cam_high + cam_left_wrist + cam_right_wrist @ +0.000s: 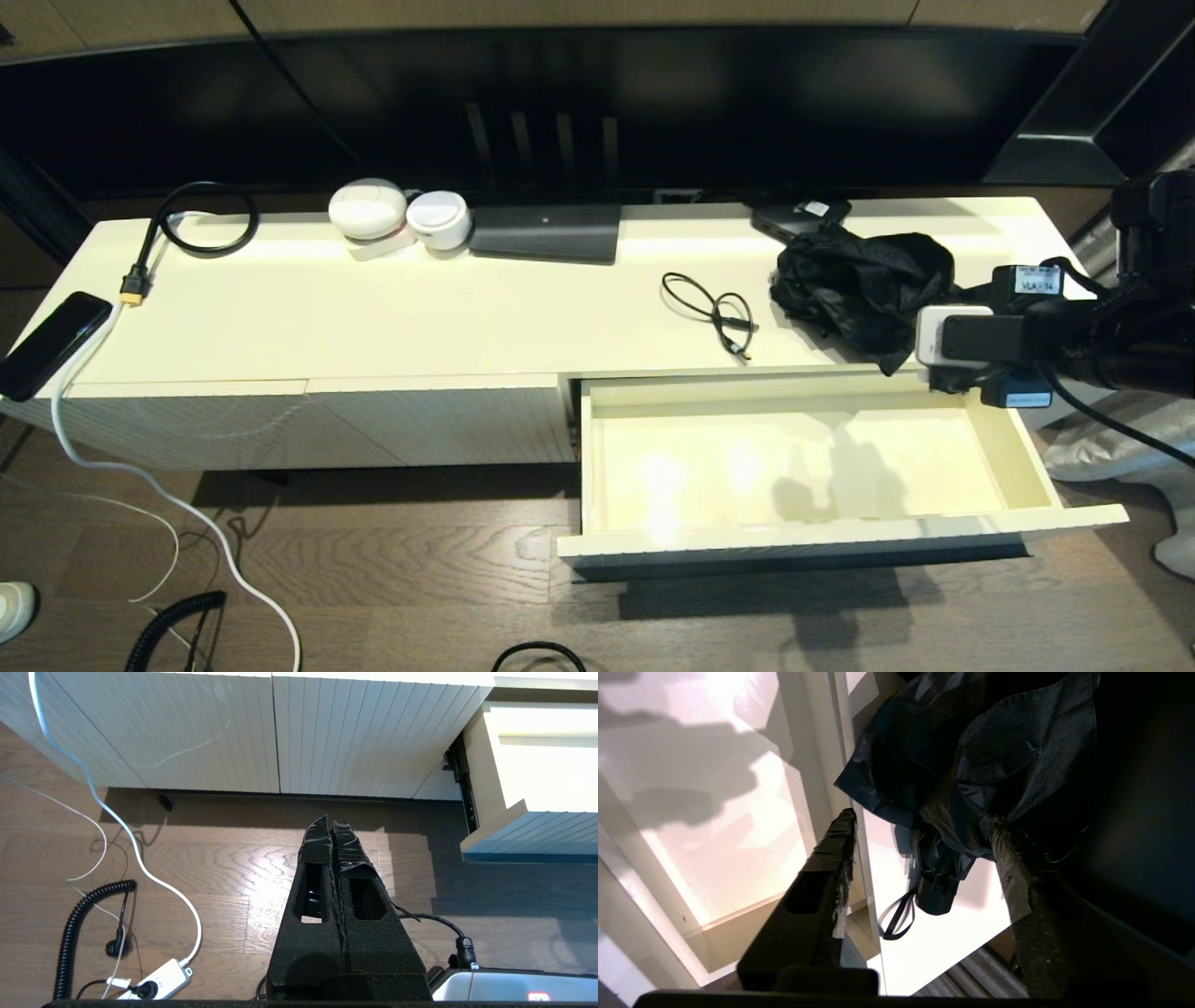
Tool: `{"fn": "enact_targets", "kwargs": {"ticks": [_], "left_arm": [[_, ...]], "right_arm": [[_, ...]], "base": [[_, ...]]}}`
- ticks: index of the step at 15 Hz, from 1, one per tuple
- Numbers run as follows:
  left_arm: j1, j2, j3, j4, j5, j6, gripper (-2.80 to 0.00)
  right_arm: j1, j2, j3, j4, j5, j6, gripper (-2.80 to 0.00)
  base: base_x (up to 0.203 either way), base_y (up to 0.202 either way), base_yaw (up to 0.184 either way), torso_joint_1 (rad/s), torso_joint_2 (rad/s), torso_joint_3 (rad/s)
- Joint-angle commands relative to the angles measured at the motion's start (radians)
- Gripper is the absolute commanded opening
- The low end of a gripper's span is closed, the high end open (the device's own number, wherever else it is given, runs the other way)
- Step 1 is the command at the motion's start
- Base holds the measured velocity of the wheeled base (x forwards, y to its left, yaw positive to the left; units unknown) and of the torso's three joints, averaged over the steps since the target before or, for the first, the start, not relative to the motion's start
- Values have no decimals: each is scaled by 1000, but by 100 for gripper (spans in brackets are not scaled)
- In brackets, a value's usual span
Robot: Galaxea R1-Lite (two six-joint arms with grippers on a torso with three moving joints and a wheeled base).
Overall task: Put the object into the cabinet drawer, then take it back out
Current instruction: Put the umbrella in the drawer
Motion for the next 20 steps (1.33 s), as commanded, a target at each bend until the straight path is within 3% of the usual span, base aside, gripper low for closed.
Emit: {"fn": "enact_targets", "kwargs": {"ticks": [1,20], "left_arm": [[1,0,0,0,0,-1,-280],[1,0,0,0,0,-1,-280]], "right_arm": [[-2,40,-33,-2,0,-8,0],[-21,441,-501,-3,0,-7,0]], "base": [[0,0,0,0,0,0],[0,0,0,0,0,0]]}}
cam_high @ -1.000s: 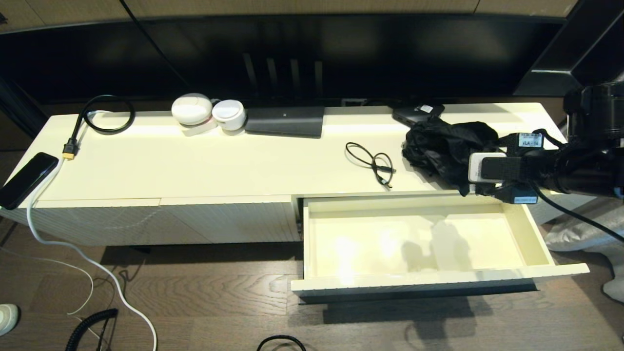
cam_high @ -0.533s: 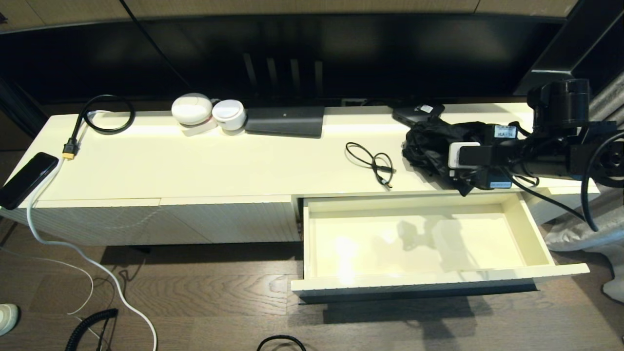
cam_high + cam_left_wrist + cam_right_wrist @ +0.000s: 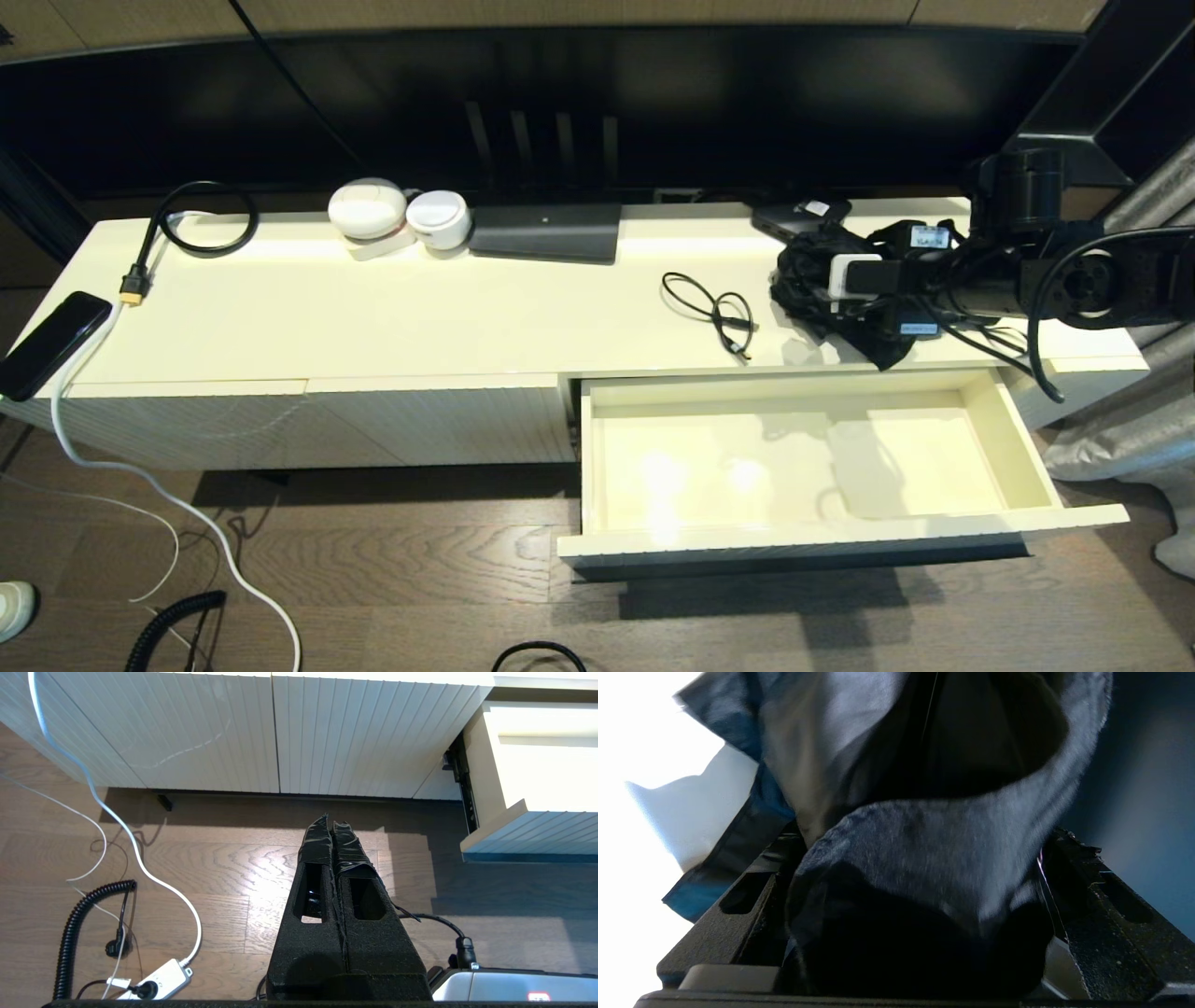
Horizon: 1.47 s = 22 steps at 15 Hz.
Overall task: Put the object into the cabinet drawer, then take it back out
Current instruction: Put the umbrella in the drawer
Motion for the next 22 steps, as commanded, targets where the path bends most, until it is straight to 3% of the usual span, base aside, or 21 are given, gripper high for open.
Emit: {"fn": "enact_targets", "kwargs": {"ticks": [1,3,4,14,19,22], "left_arm": [[1,0,1,-1,1,-1,-280],[0,0,0,0,1,-1,-280],[1,0,0,0,1,-1,-280],[1,0,0,0,1,-1,-280],[0,0,0,0,1,-1,-280],[1,0,0,0,1,-1,-280]], "right_arm": [[0,41,-31,-2,-1,-6,0],[0,57,-47,-2,-4,15,0],[0,60,-54,-2,-6,27,-280],[3,58,-67,38,-35,40,-280],[12,-94,-27,132,-58,41,-280],[32,-222,66,173,-60,46,-280]], "base": [[0,0,0,0,0,0],[0,0,0,0,0,0],[0,0,0,0,0,0],[0,0,0,0,0,0],[0,0,0,0,0,0],[0,0,0,0,0,0]]}}
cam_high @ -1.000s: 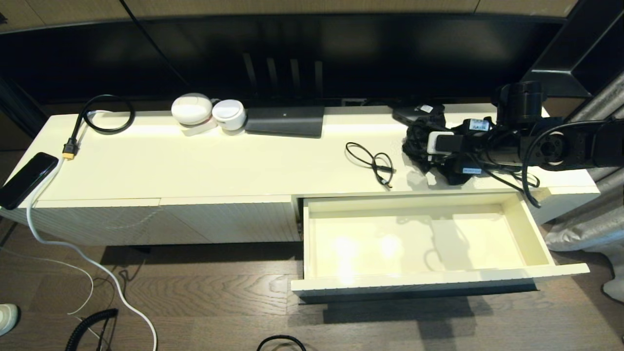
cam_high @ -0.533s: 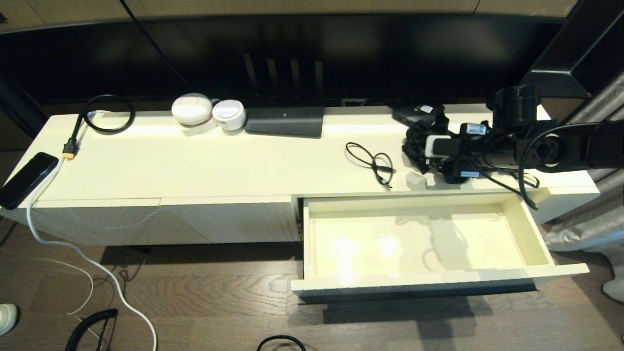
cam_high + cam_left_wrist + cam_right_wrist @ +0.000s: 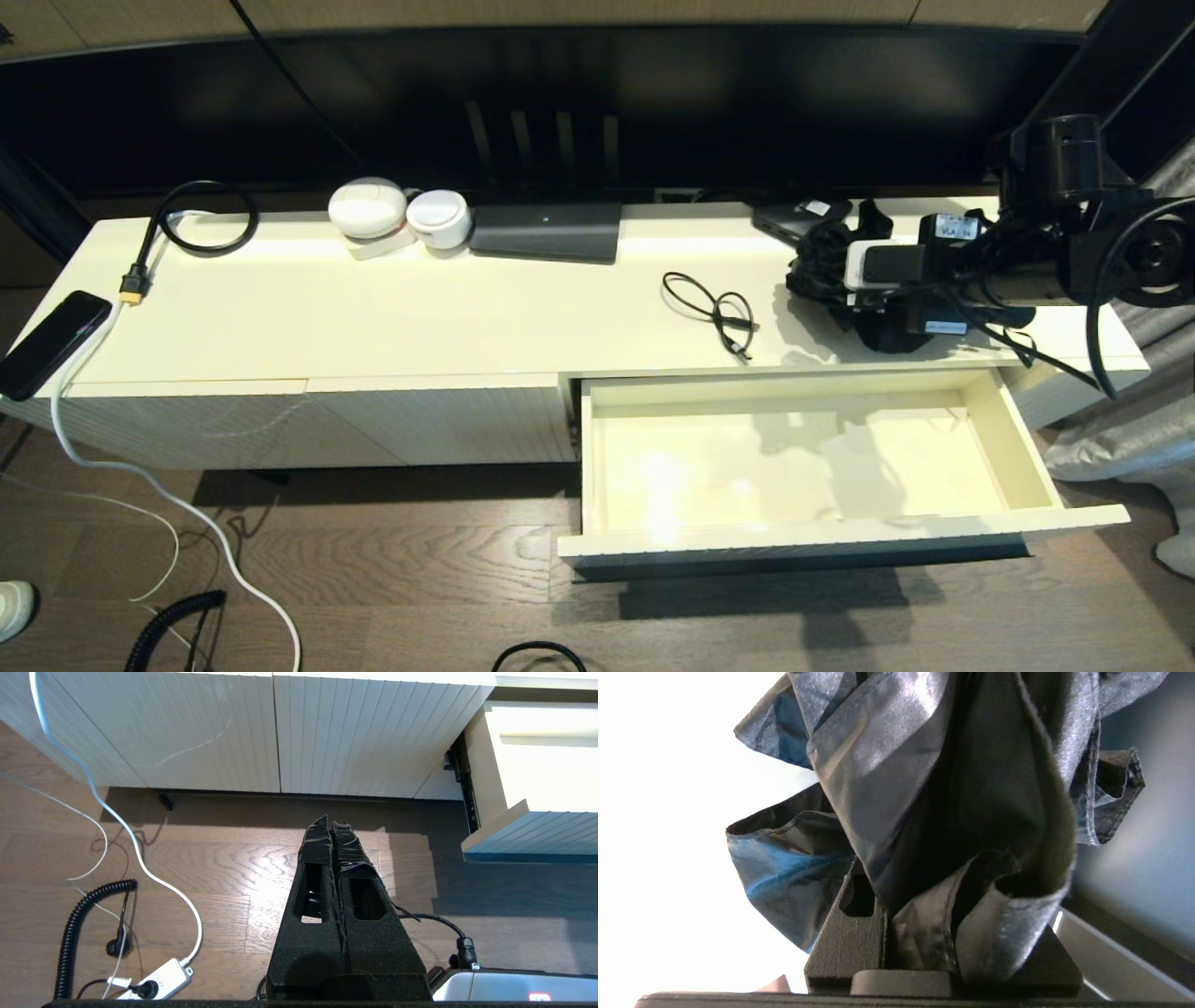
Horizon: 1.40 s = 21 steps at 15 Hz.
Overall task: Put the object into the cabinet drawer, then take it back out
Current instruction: Put the umbrella in the drawer
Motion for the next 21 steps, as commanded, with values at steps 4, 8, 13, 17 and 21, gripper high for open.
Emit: {"fn": "enact_targets", "kwargs": {"ticks": [4,8,13,17,21], "left_arm": [[0,0,0,-1,1,-1,-280],[0,0,0,0,1,-1,-280],[0,0,0,0,1,-1,-280],[1,0,0,0,1,-1,-280],[0,0,0,-2,1,-1,-280]], "right_arm": [[82,-212,138,38,-33,96,-280],[176,-274,247,101,-93,241,-280],[225,-276,401,103,-93,359,-280],[224,-202,471,43,-79,366,-280],[225,-81,469,-52,-48,355,-280]], "base": [[0,0,0,0,0,0],[0,0,0,0,0,0],[0,0,0,0,0,0],[0,0,0,0,0,0],[0,0,0,0,0,0]]}}
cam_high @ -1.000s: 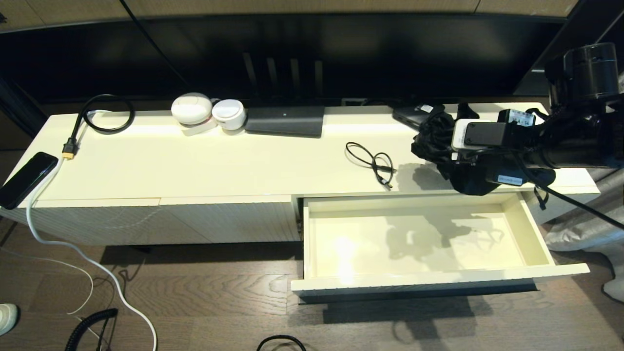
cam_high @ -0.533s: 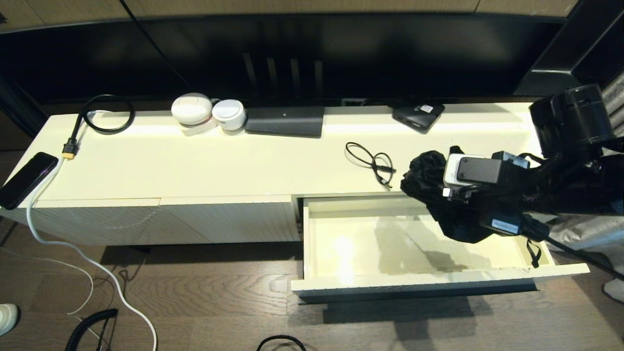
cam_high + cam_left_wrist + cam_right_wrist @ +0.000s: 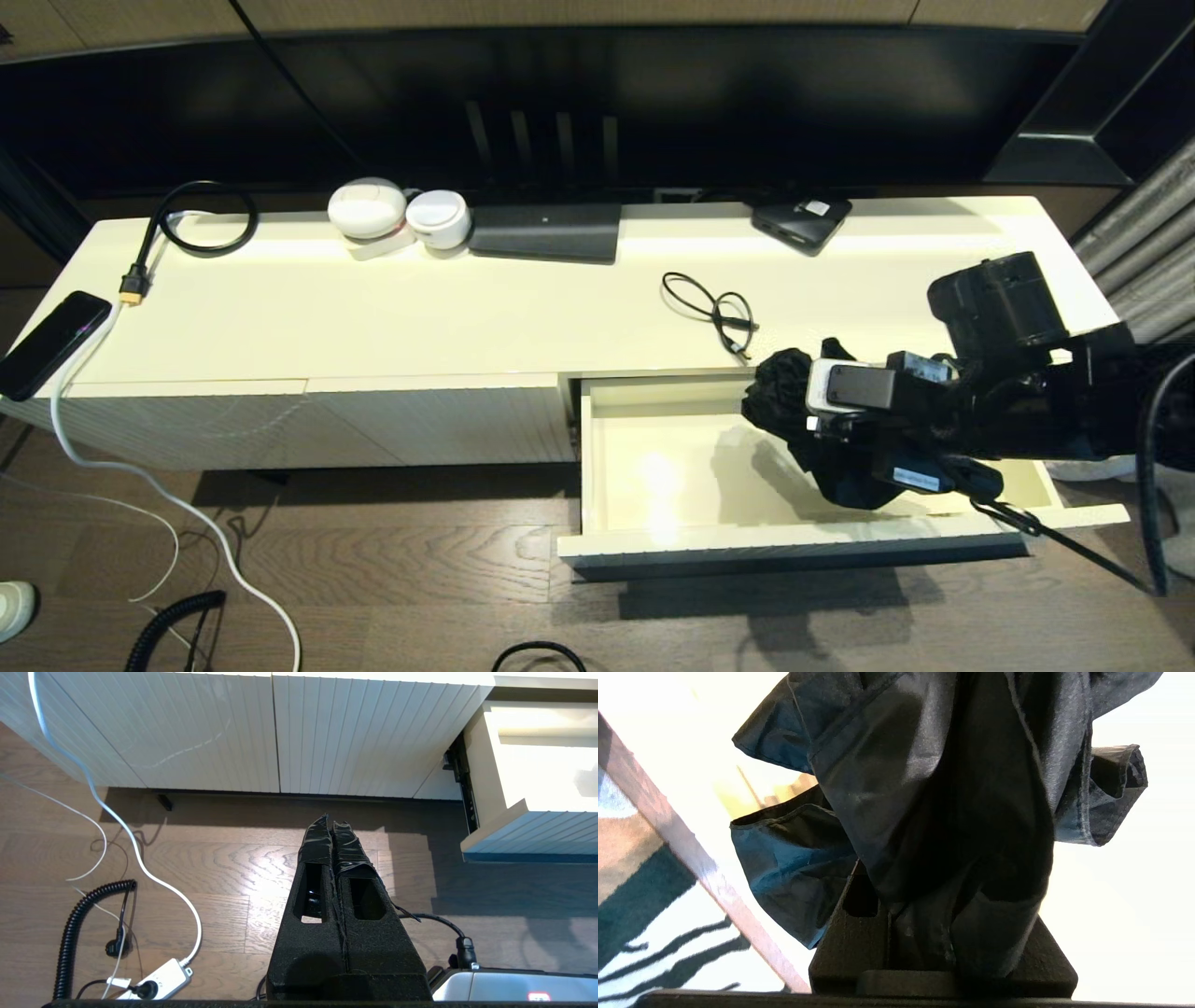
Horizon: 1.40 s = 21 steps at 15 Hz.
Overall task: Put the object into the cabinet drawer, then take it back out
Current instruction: Put the umbrella in the drawer
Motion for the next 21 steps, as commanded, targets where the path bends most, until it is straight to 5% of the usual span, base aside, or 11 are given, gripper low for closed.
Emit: {"fn": "enact_targets", "kwargs": {"ticks": [1,12,13,14,21], "left_arm": [[0,0,0,0,0,-1,-280],[1,0,0,0,0,-1,-280],[1,0,0,0,0,-1,-280],[0,0,0,0,0,-1,-280],[1,0,0,0,0,-1,-280]], "right_arm": [[2,98,-9,-28,13,-15,-280],[-12,289,-82,-157,50,-161,-280],[-12,292,-76,-168,51,-161,-191],[-12,290,-74,-169,50,-160,0],[-9,180,-65,-156,47,-108,0]], "base": [[0,0,0,0,0,0],[0,0,0,0,0,0],[0,0,0,0,0,0],[0,0,0,0,0,0],[0,0,0,0,0,0]]}}
